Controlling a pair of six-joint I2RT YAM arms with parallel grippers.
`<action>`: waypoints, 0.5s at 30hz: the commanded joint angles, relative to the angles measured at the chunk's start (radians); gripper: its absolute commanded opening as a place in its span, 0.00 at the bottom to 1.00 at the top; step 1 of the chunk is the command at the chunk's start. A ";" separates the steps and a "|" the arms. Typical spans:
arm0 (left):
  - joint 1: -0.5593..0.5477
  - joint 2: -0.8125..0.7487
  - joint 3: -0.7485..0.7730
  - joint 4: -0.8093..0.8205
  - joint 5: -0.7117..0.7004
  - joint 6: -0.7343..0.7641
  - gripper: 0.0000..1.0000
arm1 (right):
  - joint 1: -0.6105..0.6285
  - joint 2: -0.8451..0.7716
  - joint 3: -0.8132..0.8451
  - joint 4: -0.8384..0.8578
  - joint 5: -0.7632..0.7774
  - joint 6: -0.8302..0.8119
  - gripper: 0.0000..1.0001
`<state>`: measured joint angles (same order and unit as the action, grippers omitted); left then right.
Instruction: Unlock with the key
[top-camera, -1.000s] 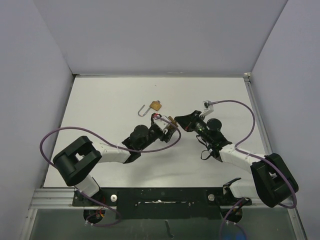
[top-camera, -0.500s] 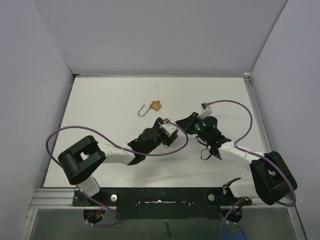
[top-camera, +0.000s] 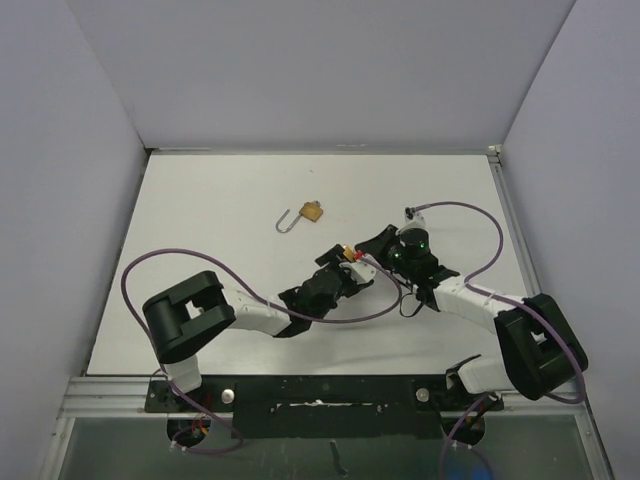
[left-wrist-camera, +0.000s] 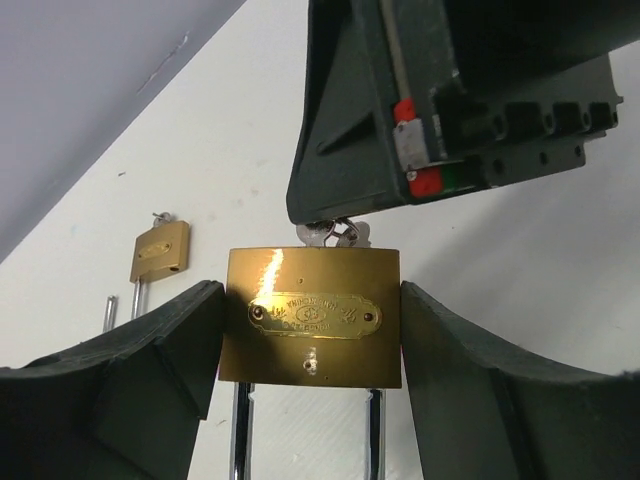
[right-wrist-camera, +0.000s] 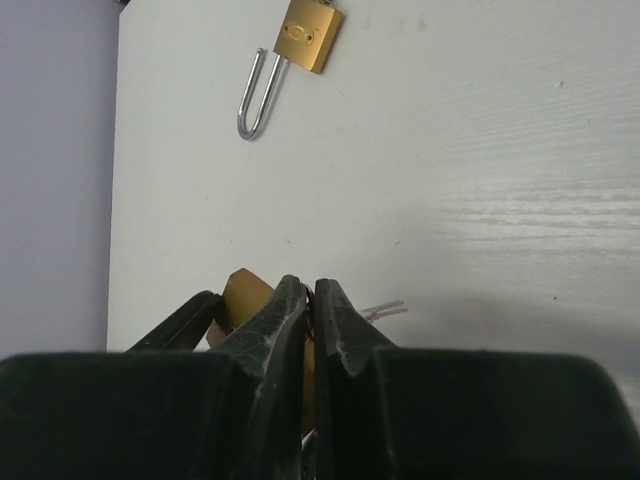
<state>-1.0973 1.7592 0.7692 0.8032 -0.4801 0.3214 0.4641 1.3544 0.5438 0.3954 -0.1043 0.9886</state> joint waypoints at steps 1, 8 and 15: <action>-0.084 -0.029 0.181 0.413 0.042 0.086 0.00 | 0.037 0.035 0.027 -0.122 -0.127 0.045 0.00; -0.110 -0.018 0.191 0.428 -0.015 0.129 0.00 | 0.033 0.024 0.030 -0.132 -0.130 0.049 0.00; -0.098 -0.039 0.171 0.421 -0.029 0.106 0.00 | 0.031 0.009 0.018 -0.117 -0.126 0.044 0.00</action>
<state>-1.2034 1.7844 0.8349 0.8719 -0.5671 0.4484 0.4446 1.3777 0.5682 0.3168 -0.1062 1.0393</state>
